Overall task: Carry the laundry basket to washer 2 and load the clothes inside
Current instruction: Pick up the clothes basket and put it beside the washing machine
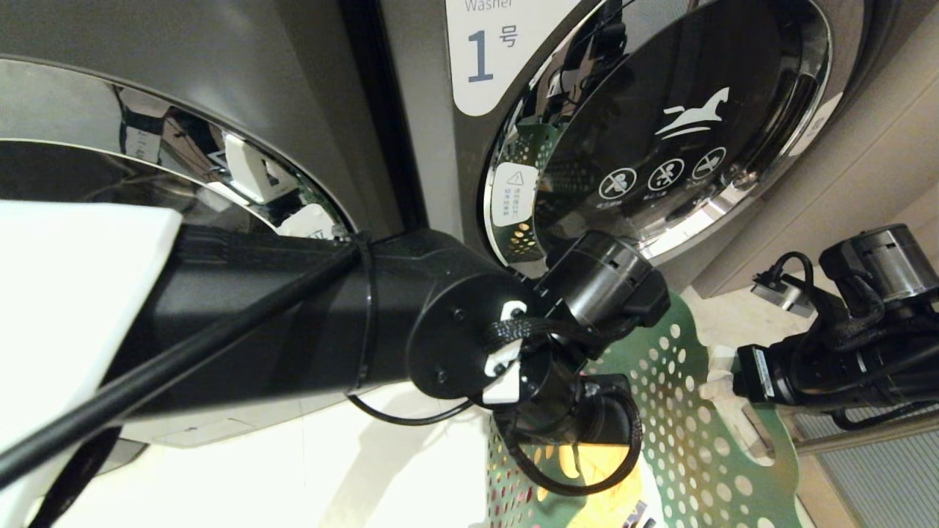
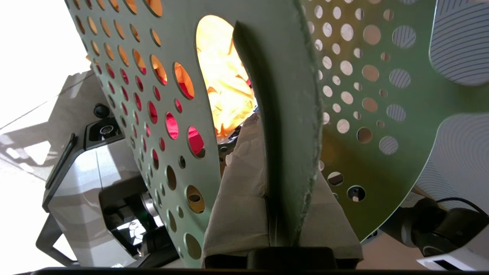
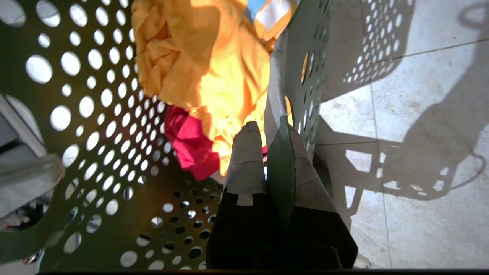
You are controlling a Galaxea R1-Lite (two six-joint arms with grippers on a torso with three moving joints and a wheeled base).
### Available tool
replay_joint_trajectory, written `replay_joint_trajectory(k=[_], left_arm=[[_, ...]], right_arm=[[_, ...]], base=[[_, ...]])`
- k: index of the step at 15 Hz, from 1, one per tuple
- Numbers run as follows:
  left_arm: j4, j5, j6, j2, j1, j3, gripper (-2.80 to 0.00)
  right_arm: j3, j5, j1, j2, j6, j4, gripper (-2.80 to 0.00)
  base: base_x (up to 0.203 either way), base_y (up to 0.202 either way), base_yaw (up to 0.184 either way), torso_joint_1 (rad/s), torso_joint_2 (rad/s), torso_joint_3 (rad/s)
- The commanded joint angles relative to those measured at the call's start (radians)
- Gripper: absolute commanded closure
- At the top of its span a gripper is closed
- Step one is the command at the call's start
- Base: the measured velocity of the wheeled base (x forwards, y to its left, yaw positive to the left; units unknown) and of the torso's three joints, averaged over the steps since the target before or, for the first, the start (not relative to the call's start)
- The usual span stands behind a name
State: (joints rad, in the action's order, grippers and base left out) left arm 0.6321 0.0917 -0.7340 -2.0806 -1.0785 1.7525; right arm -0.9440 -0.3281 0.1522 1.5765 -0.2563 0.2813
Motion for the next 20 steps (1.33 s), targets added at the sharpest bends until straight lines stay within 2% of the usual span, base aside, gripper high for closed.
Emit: replay_joint_trajectory(k=[1, 7, 12, 17, 20], left_arm=[[0.015, 0.002, 0.007, -0.003, 0.006, 0.007, 0.00], [0.052, 0.003, 0.018, -0.014, 0.026, 0.086, 0.00], [0.050, 0.005, 0.036, -0.016, 0.032, 0.090, 0.00], [0.053, 0.005, 0.054, -0.023, 0.032, 0.170, 0.00], [0.050, 0.005, 0.093, -0.015, 0.032, 0.174, 0.00]], right_arm=[[-0.019, -0.003, -0.012, 0.017, 0.000, 0.003, 0.00], [-0.095, -0.003, -0.042, 0.053, -0.001, 0.004, 0.00], [-0.143, -0.005, -0.046, 0.084, -0.004, 0.004, 0.00], [-0.225, -0.002, -0.051, 0.126, -0.002, 0.010, 0.00], [-0.286, -0.003, -0.072, 0.141, 0.001, 0.044, 0.00]], base=[[0.000, 0.000, 0.000, 0.002, 0.01, -0.193], [0.000, 0.000, 0.000, 0.002, 0.00, -0.197], [0.000, 0.000, 0.000, 0.003, 0.00, -0.180], [0.000, 0.000, 0.000, 0.001, 0.00, -0.018], [0.000, 0.000, 0.000, 0.000, 0.00, 0.000]])
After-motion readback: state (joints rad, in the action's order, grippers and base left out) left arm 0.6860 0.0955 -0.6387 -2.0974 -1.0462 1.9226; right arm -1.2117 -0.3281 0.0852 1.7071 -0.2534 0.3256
